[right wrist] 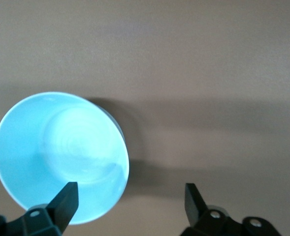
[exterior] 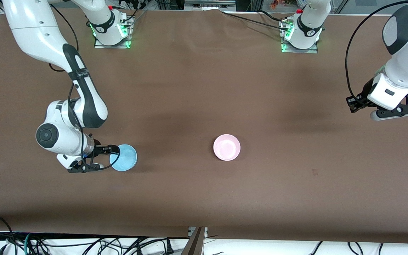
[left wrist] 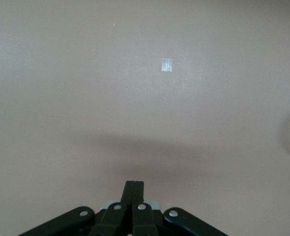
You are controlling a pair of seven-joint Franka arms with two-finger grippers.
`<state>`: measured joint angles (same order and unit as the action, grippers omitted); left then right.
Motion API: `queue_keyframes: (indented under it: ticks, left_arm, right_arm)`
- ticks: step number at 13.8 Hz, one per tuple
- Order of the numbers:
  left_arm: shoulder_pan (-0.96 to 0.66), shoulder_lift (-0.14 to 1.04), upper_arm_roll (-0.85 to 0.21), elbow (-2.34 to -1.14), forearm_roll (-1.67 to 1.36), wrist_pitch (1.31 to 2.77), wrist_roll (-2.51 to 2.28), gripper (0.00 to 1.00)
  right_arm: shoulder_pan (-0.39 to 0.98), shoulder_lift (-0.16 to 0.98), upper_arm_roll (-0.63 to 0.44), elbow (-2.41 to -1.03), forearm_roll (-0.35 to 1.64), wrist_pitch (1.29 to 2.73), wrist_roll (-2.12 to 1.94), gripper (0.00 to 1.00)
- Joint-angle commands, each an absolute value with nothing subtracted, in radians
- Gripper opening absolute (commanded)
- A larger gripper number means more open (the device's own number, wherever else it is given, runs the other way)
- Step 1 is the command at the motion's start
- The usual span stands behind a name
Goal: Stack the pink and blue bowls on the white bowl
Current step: 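Close the right gripper on the light blue bowl's rim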
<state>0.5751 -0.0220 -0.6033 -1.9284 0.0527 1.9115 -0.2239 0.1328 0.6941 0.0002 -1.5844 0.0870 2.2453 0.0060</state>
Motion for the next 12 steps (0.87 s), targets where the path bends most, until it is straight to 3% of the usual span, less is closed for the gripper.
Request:
queue_keyframes:
  ticks: [1,2,4,7,10,12]
  left_arm:
    - [0.594,-0.055,-0.606,-1.954,0.025,1.916,-0.206,0.32]
    - [0.594,-0.054,-0.606,-1.956,0.025,1.917,-0.201,0.41]
    - [0.603,-0.054,-0.601,-1.959,0.025,1.921,-0.174,0.49]
    - [0.650,-0.049,-0.601,-1.951,0.003,1.925,-0.104,0.53]
    - [0.672,-0.028,-0.598,-1.919,-0.011,1.933,-0.106,0.53]
    - [0.693,-0.017,-0.597,-1.895,-0.011,1.931,-0.106,0.54]
  right_arm:
    - [0.133,0.725,0.002,-1.537,0.106,2.249,0.017,0.88]
    - [0.133,0.729,0.002,-1.537,0.109,2.264,0.015,0.82]
    - [0.135,0.732,0.002,-1.537,0.110,2.269,0.017,0.68]
    - [0.143,0.733,0.002,-1.540,0.112,2.269,0.017,0.49]
    - [0.146,0.736,0.002,-1.542,0.114,2.269,0.018,0.38]
    - [0.144,0.738,0.002,-1.543,0.114,2.269,0.018,0.36]
